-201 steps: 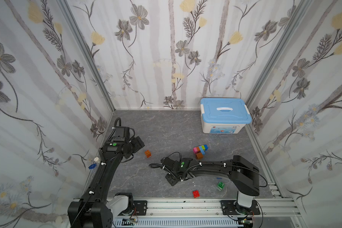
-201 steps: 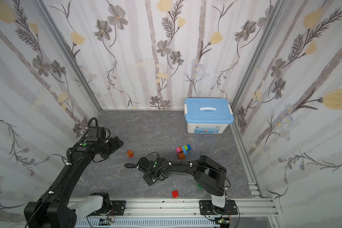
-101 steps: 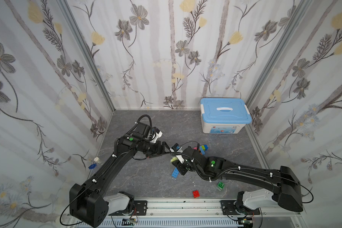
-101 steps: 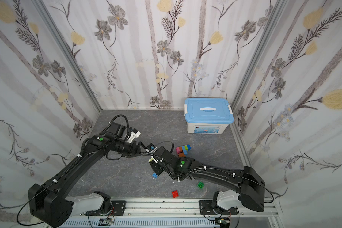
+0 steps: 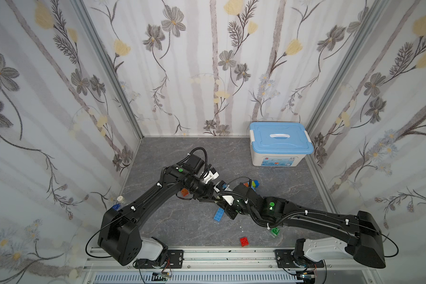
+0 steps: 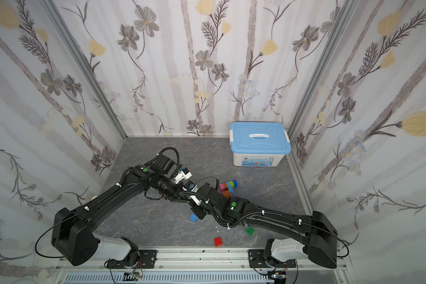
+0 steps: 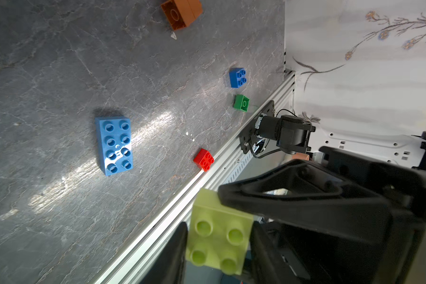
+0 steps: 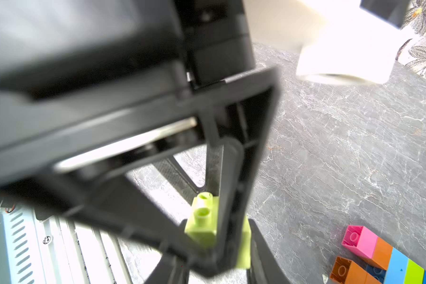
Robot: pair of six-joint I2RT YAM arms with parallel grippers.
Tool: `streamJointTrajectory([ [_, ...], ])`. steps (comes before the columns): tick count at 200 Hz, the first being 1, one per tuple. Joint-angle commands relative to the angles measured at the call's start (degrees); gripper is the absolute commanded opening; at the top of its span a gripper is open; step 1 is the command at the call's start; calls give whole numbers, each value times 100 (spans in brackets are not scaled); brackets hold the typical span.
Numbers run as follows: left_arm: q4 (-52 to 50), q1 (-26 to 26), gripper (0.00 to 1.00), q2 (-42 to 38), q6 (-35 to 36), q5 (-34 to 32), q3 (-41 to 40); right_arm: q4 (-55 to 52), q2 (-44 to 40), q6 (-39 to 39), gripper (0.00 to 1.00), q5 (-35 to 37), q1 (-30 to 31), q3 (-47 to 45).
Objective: Assemble the letter h with lego
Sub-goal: Place the lego brick at the center of the board.
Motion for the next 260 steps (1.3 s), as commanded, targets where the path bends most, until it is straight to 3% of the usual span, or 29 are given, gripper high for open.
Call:
streamJointTrajectory([
  [1, -74, -75, 32, 26, 55, 727, -1, 753, -23, 32, 30, 173, -28, -19],
  [35, 188, -72, 26, -26, -119, 754, -108, 943, -96, 68, 32, 169, -30, -265],
  [57, 367, -73, 24, -152, -355, 280, -239, 852, -89, 120, 49, 213, -42, -276],
  [80, 550, -66, 24, -244, -700, -865, -371, 657, -171, 252, 62, 369, -91, -381],
  [110, 908, -74, 25, -300, -1470, -3318, -598, 296, -355, 588, 72, 485, -266, -565],
  [123, 1158, -71, 25, -168, -1729, -4217, -718, -21, -380, 847, 82, 618, -382, -566],
  [139, 1463, -107, 25, 226, -1882, -4797, -739, -422, -315, 1061, 88, 652, -441, -456],
  [155, 1629, -201, 25, 774, -1960, -5293, -614, -985, -160, 1615, 99, 1163, -445, -304],
  [163, 1615, -265, 25, 1063, -1950, -5577, -468, -1284, -125, 2118, 99, 1649, -444, -229],
  [172, 1547, -311, 26, 1381, -1928, -5871, -297, -1448, -190, 2439, 99, 1720, -439, -300],
  [200, 1518, -360, 27, 2166, -1965, -6033, 20, -2169, -542, 3691, 99, 1869, -585, -859],
  [242, 1779, -397, 57, 2437, -1917, -5743, 95, -3473, -538, 4920, 95, 1571, -1122, -995],
  [260, 1759, -404, 62, 2366, -1838, -5686, 171, -3631, -572, 5016, 92, 1326, -1486, -1100],
])
